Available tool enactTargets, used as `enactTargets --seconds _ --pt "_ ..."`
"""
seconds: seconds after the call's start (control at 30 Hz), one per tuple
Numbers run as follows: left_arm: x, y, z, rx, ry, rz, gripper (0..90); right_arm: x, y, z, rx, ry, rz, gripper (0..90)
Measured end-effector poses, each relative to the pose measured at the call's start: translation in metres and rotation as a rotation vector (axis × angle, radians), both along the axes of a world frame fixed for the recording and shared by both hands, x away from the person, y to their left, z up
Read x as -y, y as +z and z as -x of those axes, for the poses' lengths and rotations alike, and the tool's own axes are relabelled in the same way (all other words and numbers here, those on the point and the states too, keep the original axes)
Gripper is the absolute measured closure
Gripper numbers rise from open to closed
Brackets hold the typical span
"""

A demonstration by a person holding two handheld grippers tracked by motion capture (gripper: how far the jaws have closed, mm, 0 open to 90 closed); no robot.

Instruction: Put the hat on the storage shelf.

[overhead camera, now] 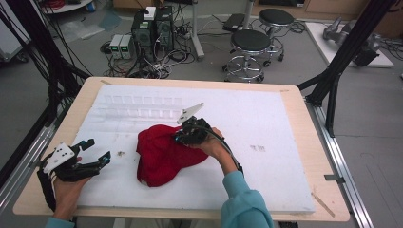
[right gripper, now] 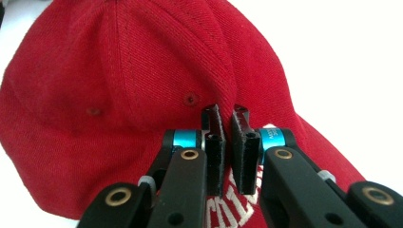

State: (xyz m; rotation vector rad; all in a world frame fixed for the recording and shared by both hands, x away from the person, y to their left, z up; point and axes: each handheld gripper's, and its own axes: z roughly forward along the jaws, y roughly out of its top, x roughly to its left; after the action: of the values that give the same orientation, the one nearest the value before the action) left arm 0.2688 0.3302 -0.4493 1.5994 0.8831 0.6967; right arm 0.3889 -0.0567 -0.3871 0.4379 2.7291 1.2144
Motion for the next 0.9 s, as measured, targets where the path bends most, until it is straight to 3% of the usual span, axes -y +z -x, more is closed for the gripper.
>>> enactTargets --seconds 0.33,0.53,0.57,0.7,0.73,0.77,0.9 --pt "0.0 0.0 -0.001 -0.007 0.007 -0.002 16.8 0.004 0.013 0.006 -0.014 -0.073 -0.075 86.2" --pt "0.003 0.0 0.0 -0.01 0.037 -0.025 17.0 0.011 0.026 0.01 0.005 -0.154 -0.156 86.4" --pt "0.004 0.001 0.001 -0.003 0.037 -0.042 17.0 0.014 0.03 0.011 0.006 -0.188 -0.186 86.4" --pt "0.007 0.001 0.002 0.019 0.041 -0.064 17.4 0.023 0.037 0.013 0.009 -0.235 -0.284 86.4" --pt "0.007 0.001 0.002 0.019 0.041 -0.064 17.4 0.023 0.037 0.013 0.009 -0.235 -0.284 86.4" --pt "0.008 0.001 0.003 0.021 0.037 -0.073 17.4 0.027 0.041 0.014 0.012 -0.263 -0.329 86.4" --pt "0.008 0.003 0.003 -0.006 0.021 -0.068 16.7 0.032 0.047 0.017 0.024 -0.301 -0.406 86.4"
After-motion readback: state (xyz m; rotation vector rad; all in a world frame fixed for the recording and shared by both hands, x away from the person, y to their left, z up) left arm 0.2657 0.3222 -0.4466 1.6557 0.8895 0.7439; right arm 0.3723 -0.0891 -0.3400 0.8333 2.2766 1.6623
